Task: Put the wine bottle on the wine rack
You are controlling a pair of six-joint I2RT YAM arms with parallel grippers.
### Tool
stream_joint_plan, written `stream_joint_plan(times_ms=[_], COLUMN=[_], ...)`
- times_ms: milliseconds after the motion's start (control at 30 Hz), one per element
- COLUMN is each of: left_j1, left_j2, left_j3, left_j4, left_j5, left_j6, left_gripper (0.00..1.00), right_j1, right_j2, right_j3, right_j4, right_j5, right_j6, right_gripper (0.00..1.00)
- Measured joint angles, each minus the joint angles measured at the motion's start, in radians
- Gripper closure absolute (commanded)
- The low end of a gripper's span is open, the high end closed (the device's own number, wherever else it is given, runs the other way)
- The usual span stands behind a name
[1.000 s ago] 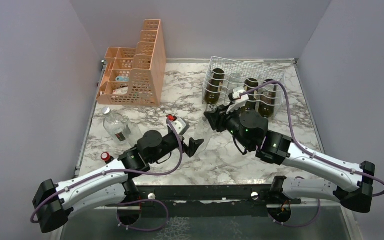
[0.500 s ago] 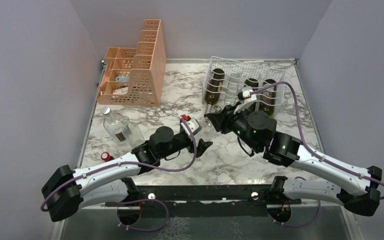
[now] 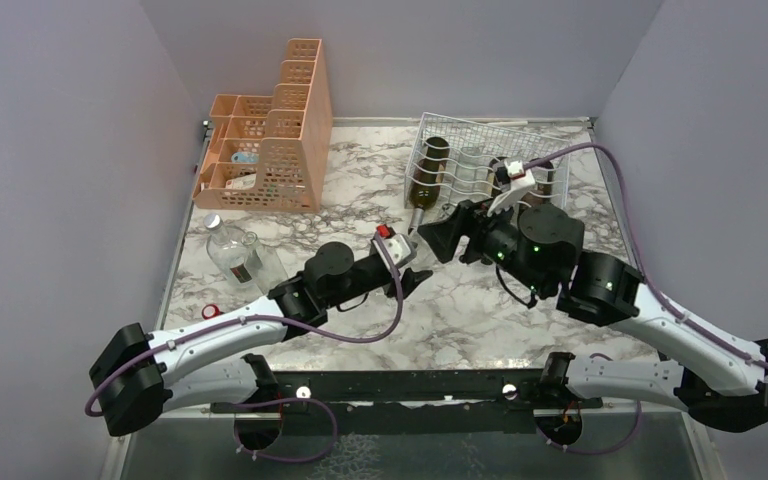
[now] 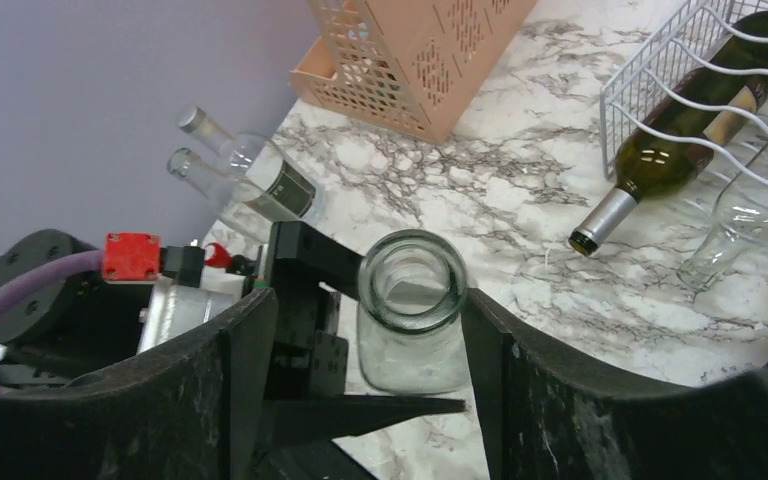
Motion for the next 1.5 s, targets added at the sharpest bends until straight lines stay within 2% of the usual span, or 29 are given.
stream_joint_plan(times_ms=[167, 400, 767, 933, 1200, 1500], left_j1=[0.0, 0.004, 0.005, 0.005, 0.005, 0.005], left_j2=[0.031, 0.044, 0.051, 0.069, 0.069, 0.046], left_j3=[0.051, 0.063, 0.062, 0.062, 0.062, 0.032], left_j4=[-0.001, -0.018, -0.037, -0.057, -0.073, -0.092], left_j5=[-0.007, -0.007, 0.11, 0.121, 0.108, 0.104], left_j6=[0.122, 0.319, 0.851, 1.032, 1.183, 1.258], left_gripper=[1.0, 1.0, 1.0, 1.0, 1.0, 1.0], right_j1=[0.0, 0.001, 0.001, 0.001, 0.001, 0.001], right_j2=[-0.015, -0.09, -0.065, -0.005, 0.048, 0.103], right_j3=[0.125, 0.151, 0.175, 0.187, 0.153, 0.089], right_j4=[-0.161, -0.322, -0.472, -0.515, -0.523, -0.495], right_j5=[-0.015, -0.016, -0.075, -0.109, -0.157, -0.205], right_j6=[0.04, 0.072, 0.033, -0.003, -0.043, -0.04], right_gripper=[0.26, 0.26, 0.26, 0.26, 0.25, 0.25])
